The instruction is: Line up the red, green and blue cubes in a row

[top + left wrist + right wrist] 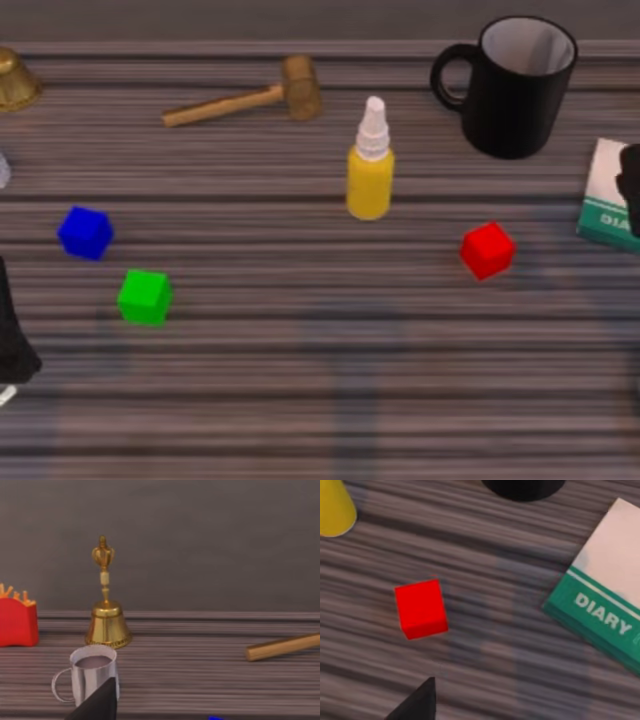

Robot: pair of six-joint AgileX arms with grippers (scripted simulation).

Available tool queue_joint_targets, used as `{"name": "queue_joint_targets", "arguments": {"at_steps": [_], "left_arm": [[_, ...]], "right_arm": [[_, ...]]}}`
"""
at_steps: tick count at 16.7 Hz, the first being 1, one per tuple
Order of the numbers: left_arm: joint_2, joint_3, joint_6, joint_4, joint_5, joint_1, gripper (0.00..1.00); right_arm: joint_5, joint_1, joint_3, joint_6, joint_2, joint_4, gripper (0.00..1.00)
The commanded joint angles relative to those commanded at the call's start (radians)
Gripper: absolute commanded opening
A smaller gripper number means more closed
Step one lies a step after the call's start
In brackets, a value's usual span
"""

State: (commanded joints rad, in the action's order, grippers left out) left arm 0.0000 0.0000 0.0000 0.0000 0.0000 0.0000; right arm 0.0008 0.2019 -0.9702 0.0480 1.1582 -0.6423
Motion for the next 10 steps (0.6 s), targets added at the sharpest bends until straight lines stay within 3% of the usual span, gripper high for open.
{"name": "queue_joint_targets", "arguments": {"at_steps": [5,10], "left_arm": [[0.0,0.0,0.0,0.0,0.0,0.0,1.0],[0.0,0.0,0.0,0.0,0.0,0.0,1.0]], "right_arm": [[0.002,0.086,-0.41,0.021,0.536,-0.282,1.0],[0.002,0.15,-0.73,0.035,0.895,-0.485,1.0]]}}
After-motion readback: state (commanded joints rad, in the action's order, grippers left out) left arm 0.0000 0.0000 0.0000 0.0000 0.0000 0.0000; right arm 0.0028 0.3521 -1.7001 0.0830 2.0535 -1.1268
